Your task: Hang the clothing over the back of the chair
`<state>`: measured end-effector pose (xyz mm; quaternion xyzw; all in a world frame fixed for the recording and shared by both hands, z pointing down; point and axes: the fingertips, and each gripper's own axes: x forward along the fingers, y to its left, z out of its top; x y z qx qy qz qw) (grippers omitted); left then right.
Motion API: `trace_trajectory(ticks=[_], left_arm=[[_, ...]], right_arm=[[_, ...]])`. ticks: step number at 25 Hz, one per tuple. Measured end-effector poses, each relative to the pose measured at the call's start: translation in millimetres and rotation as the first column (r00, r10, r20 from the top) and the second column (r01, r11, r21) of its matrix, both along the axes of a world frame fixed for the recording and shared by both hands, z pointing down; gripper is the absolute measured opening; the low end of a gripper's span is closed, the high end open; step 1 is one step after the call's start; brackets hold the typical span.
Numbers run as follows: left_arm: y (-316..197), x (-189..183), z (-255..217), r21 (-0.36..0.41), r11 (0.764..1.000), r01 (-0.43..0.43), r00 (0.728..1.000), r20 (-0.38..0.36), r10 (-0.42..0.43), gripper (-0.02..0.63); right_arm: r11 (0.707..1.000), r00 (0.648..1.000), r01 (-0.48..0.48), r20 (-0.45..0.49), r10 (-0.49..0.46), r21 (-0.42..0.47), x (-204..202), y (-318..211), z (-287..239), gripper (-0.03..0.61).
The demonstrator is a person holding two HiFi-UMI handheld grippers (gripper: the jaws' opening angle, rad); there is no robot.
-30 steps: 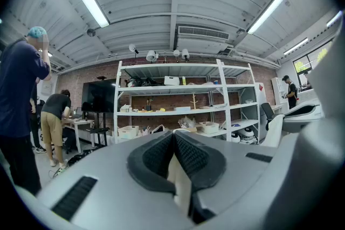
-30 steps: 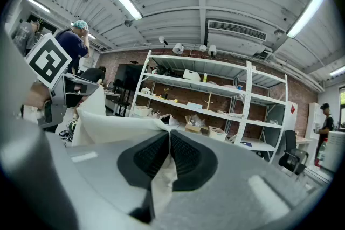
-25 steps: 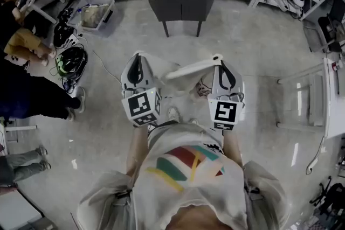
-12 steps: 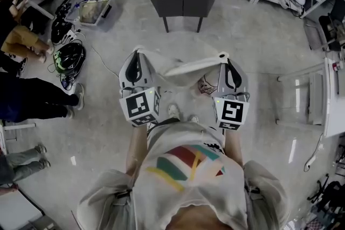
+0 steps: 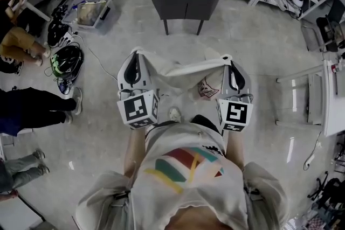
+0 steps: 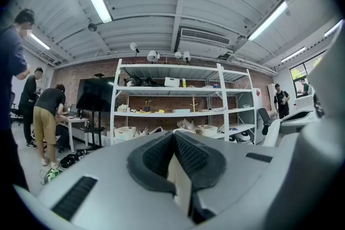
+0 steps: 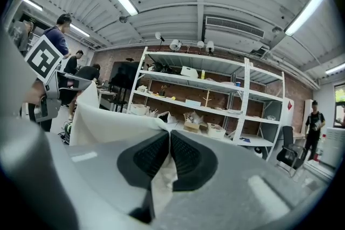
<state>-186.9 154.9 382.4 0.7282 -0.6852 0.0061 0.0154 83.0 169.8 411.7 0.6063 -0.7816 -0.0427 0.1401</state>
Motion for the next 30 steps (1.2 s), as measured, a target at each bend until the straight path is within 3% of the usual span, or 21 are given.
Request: trace_trajectory(ticks=[6, 17, 30], left_arm=[[-14, -24, 2, -0.005, 1.0, 0.011, 0.999, -0.032, -0.011, 0.017], [-58, -9, 7, -0.028, 1.0, 0.015, 0.999, -0.047, -0.016, 0.017], [-207, 38, -22, 0.036, 0.999, 0.03, 0.999, 0.014, -0.03, 0.017]], right_arm=[[1.0, 1.0, -0.017, -0.027, 0.016, -0.02, -9, 2, 0, 0.014], [1.0, 1.0, -0.008, -0.009, 0.008, -0.019, 1, -54, 1, 0.014], [0.999, 0.999, -0.006, 0.032, 0.004, 0.045, 56, -188, -20, 0.014]])
